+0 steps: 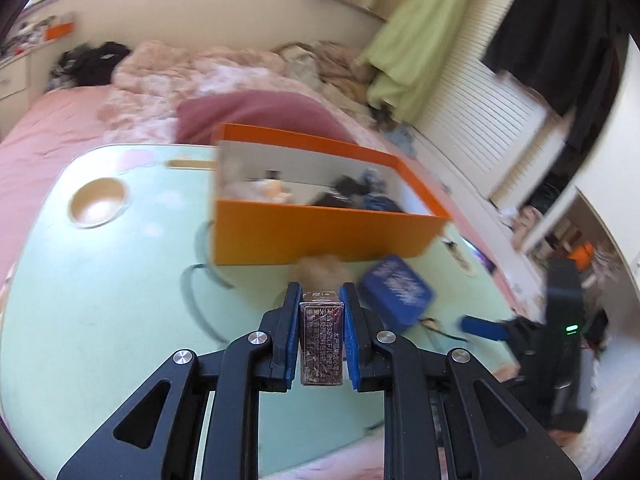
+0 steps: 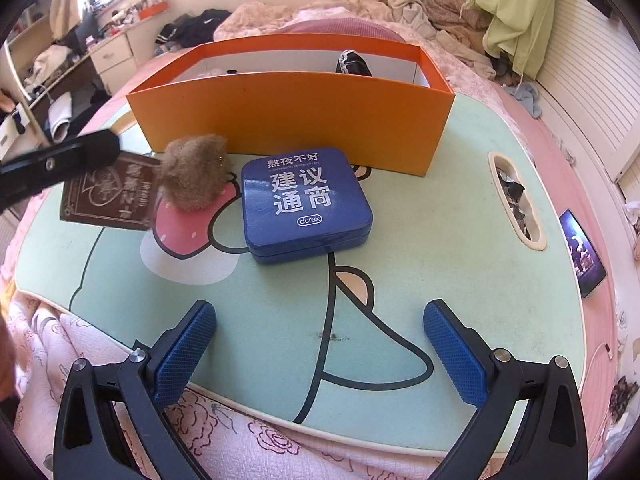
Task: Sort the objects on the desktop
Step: 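Place the brown card box on the table in front of the ball, then grasp the black cloth bag from the box and set it beside the tin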
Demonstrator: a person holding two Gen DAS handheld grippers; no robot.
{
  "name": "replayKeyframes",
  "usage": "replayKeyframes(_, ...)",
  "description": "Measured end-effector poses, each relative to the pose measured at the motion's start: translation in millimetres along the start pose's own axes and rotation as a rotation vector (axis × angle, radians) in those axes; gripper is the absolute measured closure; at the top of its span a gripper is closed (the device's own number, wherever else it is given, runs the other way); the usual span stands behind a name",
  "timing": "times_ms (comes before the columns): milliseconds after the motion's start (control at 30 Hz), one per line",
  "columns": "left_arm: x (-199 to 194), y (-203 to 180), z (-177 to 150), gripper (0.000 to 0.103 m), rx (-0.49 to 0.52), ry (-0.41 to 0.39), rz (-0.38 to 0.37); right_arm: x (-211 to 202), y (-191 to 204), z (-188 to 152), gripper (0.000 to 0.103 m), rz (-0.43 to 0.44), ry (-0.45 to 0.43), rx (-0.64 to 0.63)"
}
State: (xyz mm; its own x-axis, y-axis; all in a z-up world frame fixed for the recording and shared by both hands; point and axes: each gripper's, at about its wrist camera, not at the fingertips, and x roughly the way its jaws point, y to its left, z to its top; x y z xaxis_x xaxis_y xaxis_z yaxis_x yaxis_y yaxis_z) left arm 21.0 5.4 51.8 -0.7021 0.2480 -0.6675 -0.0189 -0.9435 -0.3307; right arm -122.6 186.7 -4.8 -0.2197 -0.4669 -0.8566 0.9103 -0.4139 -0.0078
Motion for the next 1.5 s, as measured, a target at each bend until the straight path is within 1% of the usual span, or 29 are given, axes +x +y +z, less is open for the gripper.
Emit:
replayKeyframes(67, 12.7, 8.8, -3.7, 0.079, 0.001, 0.037, 0.043, 0.1, 0.1, 0.0, 0.000, 0.001, 0.000, -0.001)
replayKeyframes(133, 22.5, 12.2, -9.0, 0.079, -0.011, 0.055, 0.033, -0.1, 0.4, 0.1, 0.000, -0.001, 0.000, -0.001)
replayKeyframes(167, 29.7, 11.4, -11.5, 0.078, -0.013, 0.081, 0.033, 0.0, 0.1, 0.1, 0.000, 0.000, 0.000, 0.000)
replayKeyframes(200, 34.0, 9.5, -12.7, 0.071, -0.006, 0.101, 0.043, 0.0, 0.0, -0.1, 0.000, 0.001, 0.000, 0.000)
replayKeyframes(233, 36.9, 7.6, -13.0, 0.068, 0.004, 0.118, 0.056, -0.1, 0.4, -0.1, 0.000, 0.001, 0.000, 0.000)
replayKeyframes(267, 37.2, 5.8, -13.2, 0.060, 0.014, 0.124, 0.069, -0.1, 0.4, -0.3, 0.000, 0.000, 0.000, 0.000)
replayKeyframes(300, 35.5, 4.4, -13.6, 0.050, 0.021, 0.116, 0.081, -0.1, 0.5, -0.2, 0.000, 0.000, 0.000, 0.000)
replayKeyframes(333, 32.3, 4.1, -13.2, 0.045, 0.028, 0.104, 0.092, 0.0, 0.5, -0.1, 0.000, 0.000, 0.000, 0.000)
replayKeyframes(400, 21.6, 0.2, -15.8, 0.027, 0.049, 0.066, 0.119, -0.1, -0.2, -0.4, 0.000, 0.000, 0.000, 0.000)
replayKeyframes(467, 15.8, -4.8, -20.7, 0.021, 0.084, 0.061, 0.152, -0.1, 0.1, -0.4, 0.000, 0.001, 0.000, 0.000)
replayKeyframes(533, 16.6, -8.8, -26.0, 0.021, 0.127, 0.079, 0.183, -0.2, -0.3, -0.7, 0.000, 0.001, 0.000, -0.001)
replayKeyframes(600, 29.6, -4.7, -32.5, 0.020, 0.129, 0.149, 0.217, -0.2, -0.5, -0.8, 0.000, 0.001, 0.000, -0.001)
replayKeyframes(633, 30.1, -4.9, -32.2, 0.016, 0.146, 0.134, 0.247, 0.0, -0.5, -0.9, 0.000, 0.000, 0.001, -0.001)
replayKeyframes(667, 32.5, -2.4, -33.0, 0.012, 0.152, 0.146, 0.270, -0.6, -0.6, -1.1, 0.000, -0.001, -0.002, -0.002)
replayKeyframes(733, 36.5, -4.5, -33.6, 0.003, 0.170, 0.161, 0.288, -0.6, -0.1, -0.7, 0.000, 0.000, -0.002, -0.002)
replayKeyframes(767, 38.8, -4.7, -34.4, 0.000, 0.175, 0.170, 0.281, -0.8, 0.0, -0.9, 0.000, 0.000, -0.003, -0.002)
replayKeyframes(867, 37.1, -3.7, -34.8, 0.000, 0.177, 0.163, 0.273, -2.8, -1.3, -0.8, 0.000, 0.011, -0.010, 0.011)
replayKeyframes(900, 36.8, -3.5, -34.9, 0.000, 0.176, 0.163, 0.273, -4.9, -2.6, 0.0, 0.003, 0.028, -0.018, 0.020)
replayKeyframes(933, 36.7, -3.3, -34.6, 0.000, 0.176, 0.162, 0.272, -9.6, -5.5, 1.5, 0.017, 0.066, -0.027, 0.026)
replayKeyframes(967, 36.3, -3.3, -34.6, 0.000, 0.176, 0.161, 0.271, -14.4, -8.4, 5.3, 0.034, 0.101, -0.022, 0.031)
replayKeyframes(1033, 36.8, -5.4, -37.4, 0.000, 0.177, 0.159, 0.271, -25.5, -14.2, 15.9, 0.049, 0.117, -0.024, 0.044)
replayKeyframes(1133, 39.6, -6.3, -35.1, 0.000, 0.176, 0.159, 0.272, -54.5, -17.6, 48.6, 0.050, 0.082, -0.110, 0.038)
replayKeyframes(1200, 39.5, -6.6, -35.5, 0.000, 0.176, 0.159, 0.272, -60.0, -18.9, 77.4, 0.050, 0.072, -0.110, 0.026)
replayKeyframes(1233, 39.5, -6.7, -35.5, 0.000, 0.176, 0.159, 0.272, -57.5, -19.2, 96.9, 0.050, 0.088, -0.084, 0.025)
replayKeyframes(1267, 39.6, -6.9, -35.4, 0.000, 0.175, 0.159, 0.272, -53.2, -22.8, 109.3, 0.050, 0.102, -0.065, 0.032)
replayKeyframes(1367, 39.5, -6.6, -35.2, 0.000, 0.176, 0.159, 0.272, -23.2, -25.1, 154.7, 0.050, 0.151, 0.047, 0.072)
replayKeyframes(1400, 39.5, -6.6, -35.2, 0.000, 0.176, 0.159, 0.272, -14.2, -25.7, 162.8, 0.050, 0.149, 0.062, 0.077)
replayKeyframes(1433, 39.6, -6.8, -35.2, 0.000, 0.176, 0.159, 0.272, -2.9, -22.5, 173.4, 0.049, 0.128, 0.091, 0.062)
replayKeyframes(1500, 39.7, -7.0, -35.3, 0.000, 0.176, 0.158, 0.271, 16.7, -18.1, 183.0, 0.049, 0.065, 0.141, 0.038)
